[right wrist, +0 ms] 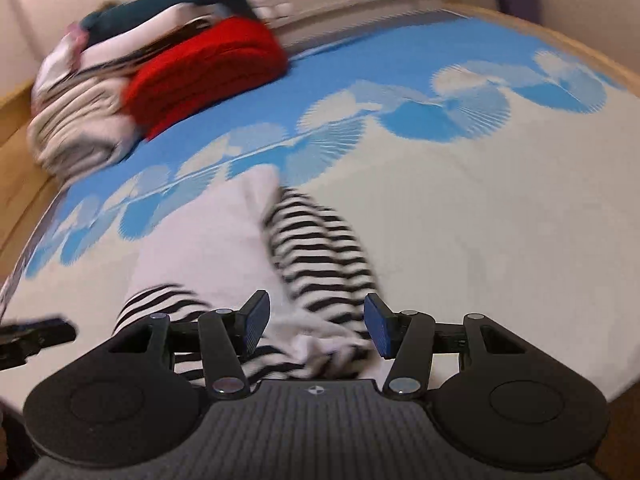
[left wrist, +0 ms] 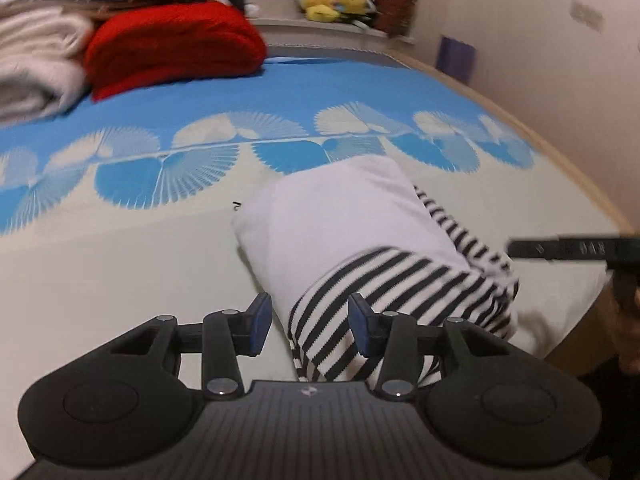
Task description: Fold small clothes
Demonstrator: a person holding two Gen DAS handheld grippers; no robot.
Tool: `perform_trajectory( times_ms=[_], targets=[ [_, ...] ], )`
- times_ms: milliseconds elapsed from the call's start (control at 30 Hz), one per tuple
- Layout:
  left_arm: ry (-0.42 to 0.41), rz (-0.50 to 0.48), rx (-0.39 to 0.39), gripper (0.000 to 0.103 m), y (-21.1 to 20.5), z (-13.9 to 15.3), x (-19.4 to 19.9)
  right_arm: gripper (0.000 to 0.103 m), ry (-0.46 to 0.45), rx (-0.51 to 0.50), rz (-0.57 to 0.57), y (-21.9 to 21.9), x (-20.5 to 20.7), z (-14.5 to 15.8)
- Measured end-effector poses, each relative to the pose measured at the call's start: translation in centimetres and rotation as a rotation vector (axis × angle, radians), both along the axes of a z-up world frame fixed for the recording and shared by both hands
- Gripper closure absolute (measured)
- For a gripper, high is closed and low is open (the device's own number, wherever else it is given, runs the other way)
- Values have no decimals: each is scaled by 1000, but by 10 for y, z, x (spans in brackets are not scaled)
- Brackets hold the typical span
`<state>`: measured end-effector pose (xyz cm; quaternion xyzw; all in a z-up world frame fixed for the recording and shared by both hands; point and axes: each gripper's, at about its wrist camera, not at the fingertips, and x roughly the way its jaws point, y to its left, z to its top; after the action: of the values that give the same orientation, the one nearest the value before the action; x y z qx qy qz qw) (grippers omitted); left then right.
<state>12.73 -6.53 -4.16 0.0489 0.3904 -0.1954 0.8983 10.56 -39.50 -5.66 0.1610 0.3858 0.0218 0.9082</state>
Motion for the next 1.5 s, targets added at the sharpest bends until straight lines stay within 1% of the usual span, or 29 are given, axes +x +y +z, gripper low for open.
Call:
perform_trajectory(
  times_ms=[100,167,267,433,467,500,567,600,633,667,700,733,800,867,967,1000,1033,1100,1133,1167,1233,1300,1333,1400,1467,1500],
  targets=[
    [-5,-23,15,57,-9,-7,3,49,35,-34,59,18,15,-10],
    [12,-6,8,57,-7,-11,6,49,79,-50,51,23,25,-20],
    [79,33,-33,57,-1,-18,17,49,136,-18,20,20,40,-37],
    [116,75,-37,57,12,-18,23,48,140,31,31,23,57,-49],
    [119,82,-41,57,14,-17,24,48,130,19,37,26,59,-48],
    [121,89,-48,57,16,-17,25,50,98,-26,30,29,58,-44],
    [120,108,-59,57,21,-15,28,50,-31,-151,-50,33,50,-23],
    [120,118,-66,57,23,-15,29,49,-86,-136,-67,32,46,-13],
    [124,128,-73,57,25,-15,30,49,-122,-83,-54,30,44,-8],
    [130,138,-82,57,27,-15,31,50,-126,-29,-22,29,46,-7],
    [138,146,-87,57,28,-16,32,50,-96,3,20,30,50,-11],
    [144,152,-88,57,28,-17,33,50,-58,5,54,33,54,-18],
    [152,156,-85,57,27,-18,33,50,10,-23,101,41,58,-35],
    [153,152,-72,57,24,-19,32,50,51,-49,114,43,61,-47],
    [151,141,-52,57,20,-21,30,49,86,-29,101,36,66,-57],
    [151,139,-46,57,19,-22,30,44,91,-26,93,34,68,-59],
    [151,139,-41,57,19,-22,30,42,95,-18,88,34,68,-60],
    [155,144,-40,57,18,-24,30,43,104,-6,113,42,72,-63],
    [157,146,-40,57,18,-24,30,49,97,-17,138,46,70,-62],
    [159,148,-40,57,18,-25,30,52,92,-26,159,49,68,-61],
    [160,148,-34,57,15,-26,30,80,93,11,189,50,68,-58],
    [158,146,-29,57,12,-26,30,89,69,31,216,51,66,-50],
    [155,143,-28,57,11,-26,30,92,58,50,228,49,65,-45],
    [144,141,-34,57,11,-26,29,94,35,107,242,39,63,-29],
    [134,141,-61,57,12,-23,28,95,-10,143,233,20,59,-4],
    [130,138,-87,57,13,-21,28,96,-35,186,230,7,55,9]
  ],
)
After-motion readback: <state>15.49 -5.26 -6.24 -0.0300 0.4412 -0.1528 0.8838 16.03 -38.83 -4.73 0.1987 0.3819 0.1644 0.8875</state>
